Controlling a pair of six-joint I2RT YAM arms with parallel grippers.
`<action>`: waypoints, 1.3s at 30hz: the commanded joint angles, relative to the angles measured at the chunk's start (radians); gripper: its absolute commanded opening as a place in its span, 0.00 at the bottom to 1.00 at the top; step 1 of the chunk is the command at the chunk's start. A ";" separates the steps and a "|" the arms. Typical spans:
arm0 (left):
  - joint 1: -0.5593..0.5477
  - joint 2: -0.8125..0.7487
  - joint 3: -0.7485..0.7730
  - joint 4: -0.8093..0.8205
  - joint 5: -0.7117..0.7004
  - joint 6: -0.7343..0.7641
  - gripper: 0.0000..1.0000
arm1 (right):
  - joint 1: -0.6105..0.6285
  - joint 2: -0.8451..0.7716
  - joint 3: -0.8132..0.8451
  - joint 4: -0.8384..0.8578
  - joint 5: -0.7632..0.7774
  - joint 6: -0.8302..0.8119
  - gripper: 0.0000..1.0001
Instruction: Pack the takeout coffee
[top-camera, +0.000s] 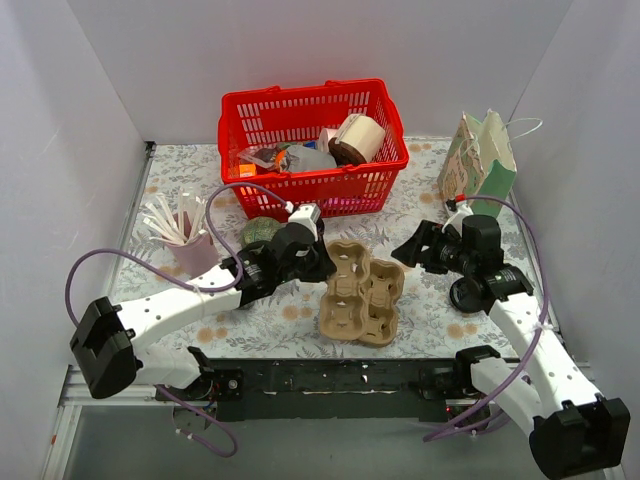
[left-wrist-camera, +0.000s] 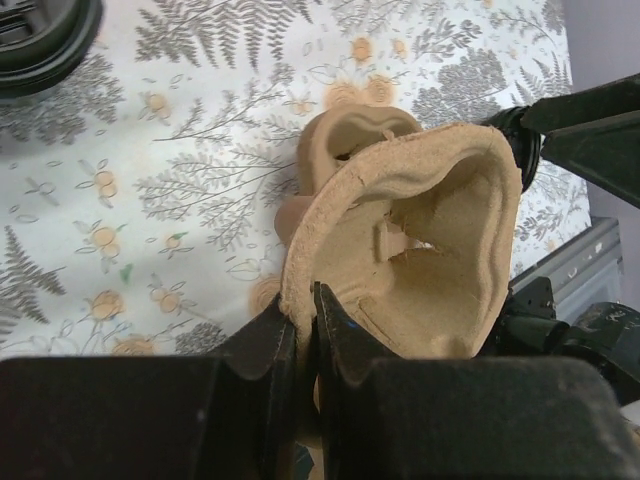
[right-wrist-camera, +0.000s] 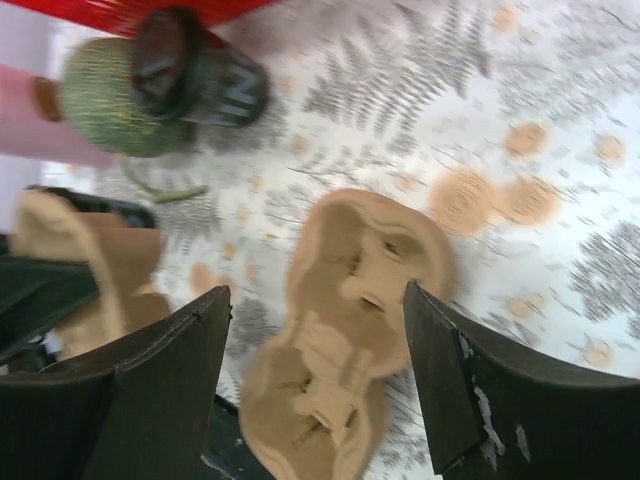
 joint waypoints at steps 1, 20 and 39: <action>0.033 -0.086 -0.037 -0.099 -0.037 -0.023 0.07 | -0.002 0.081 0.047 -0.169 0.177 -0.053 0.78; 0.090 -0.037 -0.242 0.068 -0.046 -0.092 0.39 | 0.182 0.302 -0.077 -0.068 0.352 0.103 0.66; 0.090 -0.150 -0.200 0.024 -0.029 -0.035 0.98 | 0.188 0.384 0.033 -0.034 0.579 0.031 0.11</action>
